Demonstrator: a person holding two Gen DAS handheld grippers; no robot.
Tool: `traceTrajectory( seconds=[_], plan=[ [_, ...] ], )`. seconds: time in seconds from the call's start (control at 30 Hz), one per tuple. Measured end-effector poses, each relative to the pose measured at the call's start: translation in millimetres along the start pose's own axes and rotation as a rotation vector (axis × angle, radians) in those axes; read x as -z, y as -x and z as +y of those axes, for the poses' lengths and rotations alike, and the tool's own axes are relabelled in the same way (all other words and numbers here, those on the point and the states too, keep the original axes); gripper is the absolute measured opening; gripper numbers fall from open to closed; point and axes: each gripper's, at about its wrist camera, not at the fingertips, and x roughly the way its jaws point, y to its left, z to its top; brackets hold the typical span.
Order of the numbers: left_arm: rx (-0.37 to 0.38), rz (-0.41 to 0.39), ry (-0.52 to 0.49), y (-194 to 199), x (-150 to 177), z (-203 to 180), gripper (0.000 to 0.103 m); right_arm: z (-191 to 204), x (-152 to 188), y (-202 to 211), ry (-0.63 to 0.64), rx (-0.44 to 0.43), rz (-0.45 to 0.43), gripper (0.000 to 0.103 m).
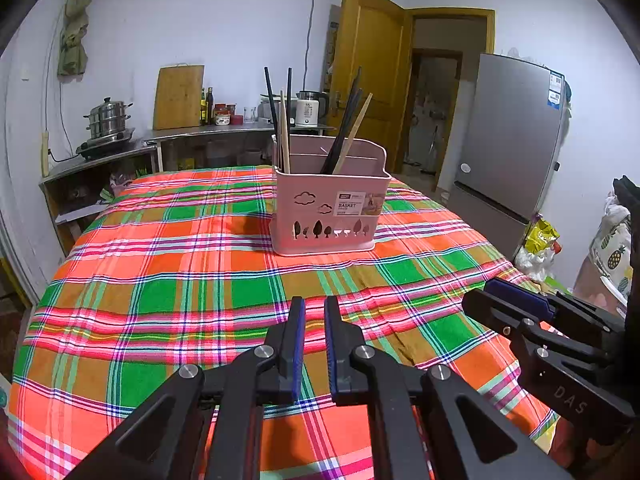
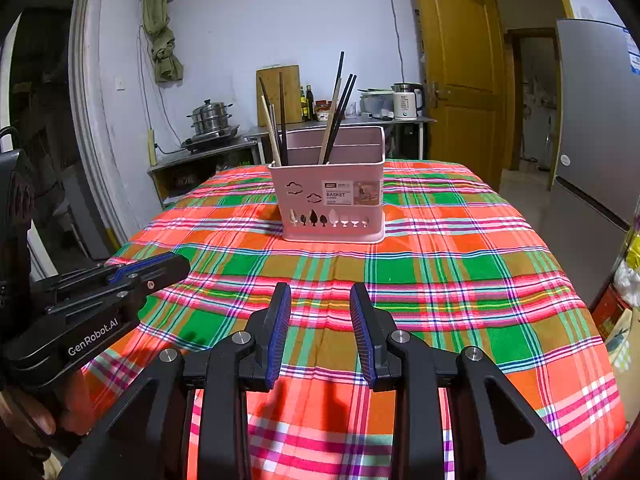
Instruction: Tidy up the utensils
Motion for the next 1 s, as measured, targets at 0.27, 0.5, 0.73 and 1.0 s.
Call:
traceTrajectory(
  seconds=[0.27,0.5,0.73,1.0],
  plan=[
    [-0.007,0.002,-0.013,0.7,1.0,-1.8,0.008,0.3,-0.1,0.5,0.001,0.001,0.000,0.031],
    [-0.002,0.004,-0.021,0.8,1.4,-5.2,0.008,0.9,0.6,1.2,0.001,0.000,0.002,0.031],
    [0.002,0.005,-0.024,1.9,1.7,-5.5,0.008,1.4,1.1,1.6,0.001,0.000,0.002,0.032],
    [-0.004,0.009,-0.032,3.0,2.6,-6.3,0.008,1.3,1.0,1.9,0.002,0.000,0.002,0.031]
  ],
)
